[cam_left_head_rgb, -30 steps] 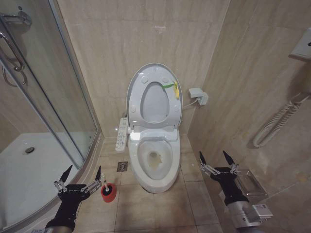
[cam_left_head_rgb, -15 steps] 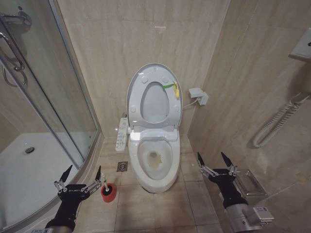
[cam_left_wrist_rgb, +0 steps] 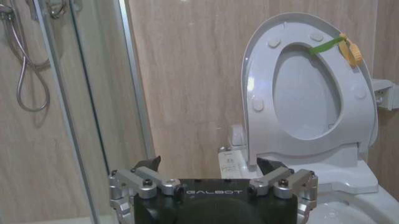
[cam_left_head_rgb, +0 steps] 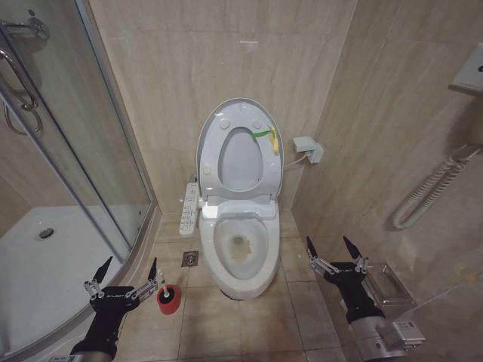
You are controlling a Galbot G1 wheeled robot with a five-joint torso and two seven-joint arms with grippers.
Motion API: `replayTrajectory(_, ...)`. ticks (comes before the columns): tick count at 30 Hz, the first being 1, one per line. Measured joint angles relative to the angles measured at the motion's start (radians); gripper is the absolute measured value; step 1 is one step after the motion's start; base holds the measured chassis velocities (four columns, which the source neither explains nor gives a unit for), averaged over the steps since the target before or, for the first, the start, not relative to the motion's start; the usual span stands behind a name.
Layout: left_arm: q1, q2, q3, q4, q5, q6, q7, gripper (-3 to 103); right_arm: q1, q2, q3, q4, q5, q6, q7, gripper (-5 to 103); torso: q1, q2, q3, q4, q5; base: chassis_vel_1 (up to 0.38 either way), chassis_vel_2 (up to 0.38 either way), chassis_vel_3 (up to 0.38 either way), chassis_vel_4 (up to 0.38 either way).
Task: Open the toilet lid, clean the toilet bowl with a toilet brush, close the toilet lid, and flush.
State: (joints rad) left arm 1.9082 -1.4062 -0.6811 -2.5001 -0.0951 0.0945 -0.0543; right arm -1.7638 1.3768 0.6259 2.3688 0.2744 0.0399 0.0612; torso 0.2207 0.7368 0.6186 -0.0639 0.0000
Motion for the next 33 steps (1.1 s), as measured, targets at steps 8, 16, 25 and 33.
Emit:
replayTrajectory(8,0.0,0.0,0.0,0.0,0.0,0.0,0.0,100,0.001,0.0,0.0,0.0,0.0,0.0,0.001,100,0.0,0.0,0.0,0.0,0.0,0.0,0.0,0.0,0.0)
replayTrajectory(16,0.0,0.0,0.0,0.0,0.0,0.0,0.0,100,0.001,0.0,0.0,-0.001,0.0,0.0,0.001,100,0.0,0.0,0.0,0.0,0.0,0.0,0.0,0.0,0.0)
replayTrajectory(25,0.0,0.0,0.0,0.0,0.0,0.0,0.0,100,0.001,0.0,0.0,-0.001,0.0,0.0,0.001,100,0.0,0.0,0.0,0.0,0.0,0.0,0.0,0.0,0.0)
replayTrajectory(33,0.0,0.0,0.0,0.0,0.0,0.0,0.0,100,0.001,0.0,0.0,-0.002,0.0,0.0,0.001,100,0.0,0.0,0.0,0.0,0.0,0.0,0.0,0.0,0.0)
